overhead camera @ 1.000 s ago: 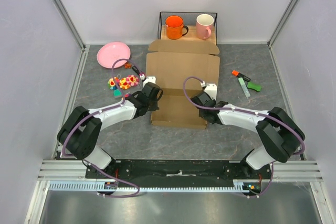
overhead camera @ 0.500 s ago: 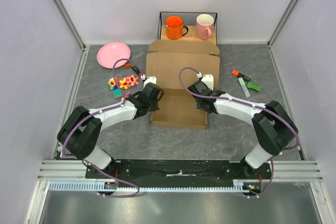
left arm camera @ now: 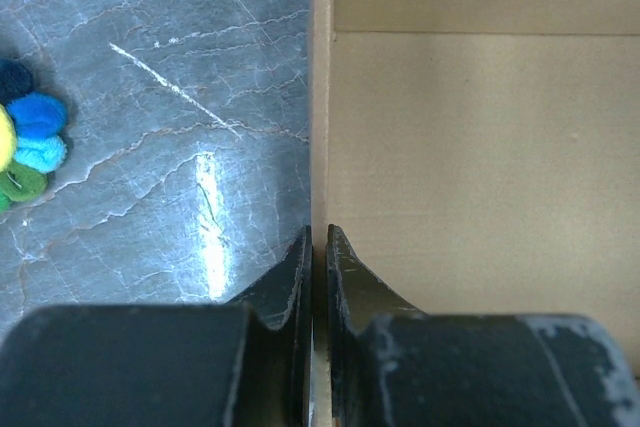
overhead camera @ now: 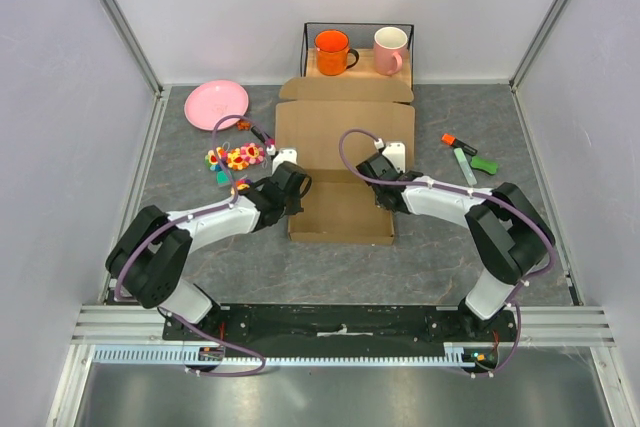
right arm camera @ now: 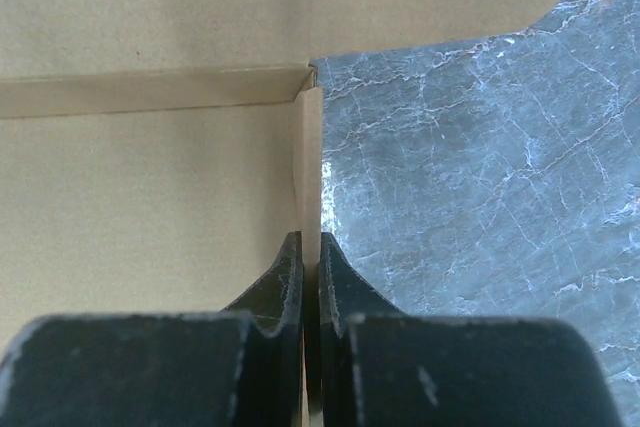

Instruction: Fold the paper box

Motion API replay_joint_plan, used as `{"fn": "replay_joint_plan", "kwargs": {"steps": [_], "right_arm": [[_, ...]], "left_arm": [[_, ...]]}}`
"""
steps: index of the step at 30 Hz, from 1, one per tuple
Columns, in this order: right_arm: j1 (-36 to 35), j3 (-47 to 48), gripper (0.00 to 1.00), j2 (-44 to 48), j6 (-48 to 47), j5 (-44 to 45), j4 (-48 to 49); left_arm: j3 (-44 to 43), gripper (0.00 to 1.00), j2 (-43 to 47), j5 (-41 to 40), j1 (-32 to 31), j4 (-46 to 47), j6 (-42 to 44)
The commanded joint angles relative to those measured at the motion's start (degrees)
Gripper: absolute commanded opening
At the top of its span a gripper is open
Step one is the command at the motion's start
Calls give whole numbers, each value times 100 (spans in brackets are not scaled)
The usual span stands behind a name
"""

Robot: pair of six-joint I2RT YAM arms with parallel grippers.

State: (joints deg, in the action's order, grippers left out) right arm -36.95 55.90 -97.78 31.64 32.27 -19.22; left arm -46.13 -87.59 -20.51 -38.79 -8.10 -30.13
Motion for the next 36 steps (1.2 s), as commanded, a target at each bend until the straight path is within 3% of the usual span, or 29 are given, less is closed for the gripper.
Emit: {"fn": "replay_joint_plan", "kwargs": {"steps": [1, 5, 6, 7, 10, 13, 18, 21, 24, 28, 34, 35, 36], "right_arm": [[30, -413, 0, -189, 158, 262, -221], [65, -440, 3, -14, 193, 157, -310], [65, -422, 11, 39, 211, 52, -336], [56, -413, 25, 118, 246, 8, -371], [56, -352, 42, 408, 325, -194, -476], [65, -273, 48, 584, 361, -317, -609], [48, -430, 46, 734, 325, -599, -706], [47, -694, 39, 725, 308, -748, -636], [47, -966, 26, 725, 290, -915, -522], [47, -1213, 0, 672, 343, -1100, -407], [47, -1232, 1, 1128, 378, -1065, -292], [47, -1152, 8, 1173, 361, -1074, -319], [56, -1056, 24, 1199, 317, -1074, -441]], "left_arm": [[227, 2, 286, -181, -155, 273, -283], [245, 2, 287, -208, -173, 291, -300], [245, 2, 287, -216, -173, 291, -300], [236, 2, 313, -216, -182, 283, -327], [236, 2, 357, -269, -173, 239, -344], [253, 2, 383, -313, -173, 203, -362], [254, 2, 453, -322, -173, 168, -432], [262, 2, 488, -374, -173, 151, -476], [271, 2, 532, -392, -173, 133, -529], [271, 2, 576, -392, -191, 133, -590], [228, 2, 629, -348, -182, 81, -661], [175, 9, 647, -279, -182, -68, -661], [105, 15, 647, -260, -191, -165, -661]]}}
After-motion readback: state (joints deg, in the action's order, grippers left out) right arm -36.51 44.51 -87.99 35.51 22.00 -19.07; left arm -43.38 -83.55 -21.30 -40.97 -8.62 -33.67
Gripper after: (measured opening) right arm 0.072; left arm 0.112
